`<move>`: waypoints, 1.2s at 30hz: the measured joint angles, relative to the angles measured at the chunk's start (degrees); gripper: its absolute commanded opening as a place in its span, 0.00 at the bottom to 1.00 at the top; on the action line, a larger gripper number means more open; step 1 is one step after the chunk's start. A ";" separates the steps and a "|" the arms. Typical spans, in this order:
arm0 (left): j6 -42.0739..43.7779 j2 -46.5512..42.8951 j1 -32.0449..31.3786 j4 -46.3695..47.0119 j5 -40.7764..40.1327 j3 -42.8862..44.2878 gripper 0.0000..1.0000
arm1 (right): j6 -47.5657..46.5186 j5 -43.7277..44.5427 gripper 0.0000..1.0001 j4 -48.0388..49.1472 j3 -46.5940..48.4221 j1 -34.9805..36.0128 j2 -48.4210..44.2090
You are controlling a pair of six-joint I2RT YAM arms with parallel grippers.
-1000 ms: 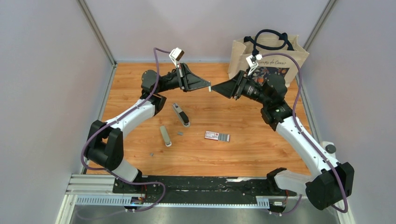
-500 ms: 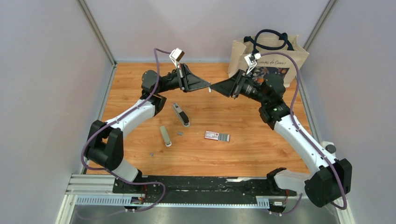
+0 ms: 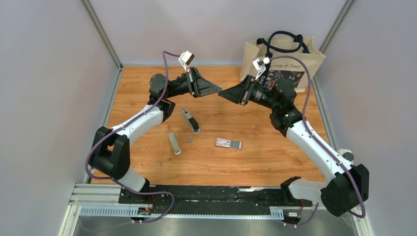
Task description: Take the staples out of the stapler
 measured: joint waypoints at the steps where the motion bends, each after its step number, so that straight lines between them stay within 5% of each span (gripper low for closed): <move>1: 0.09 0.00 0.00 -0.07 0.00 0.00 0.00 | -0.02 0.02 0.30 -0.04 0.00 0.00 0.00; 12: 1.07 0.00 0.00 -0.90 0.02 -0.02 0.00 | -0.87 0.20 0.31 -0.66 -1.05 0.00 -0.55; 25: 2.36 -0.02 -0.02 -1.57 0.00 -0.57 0.01 | -2.16 0.94 0.09 -2.78 -1.22 0.02 -1.51; 26: 2.45 -0.02 -0.02 -1.55 0.00 -0.57 0.05 | -2.19 1.05 0.05 -2.82 -1.22 0.02 -1.51; 27: 2.54 -0.02 -0.07 -1.57 0.00 -0.57 0.25 | -2.21 1.07 0.03 -2.91 -1.22 0.04 -1.51; 30: 4.02 -0.09 -0.20 -2.91 0.26 -0.57 0.59 | -3.06 1.29 0.00 -4.15 -1.22 0.04 -1.66; 33: 8.11 -0.46 -0.28 -6.84 1.14 -0.55 0.76 | -4.98 2.38 0.00 -7.74 -1.18 0.02 -2.29; 36: 14.21 -1.29 -0.28 -13.64 1.90 -0.48 0.77 | -8.33 4.04 0.00 -14.21 -1.05 -0.02 -3.32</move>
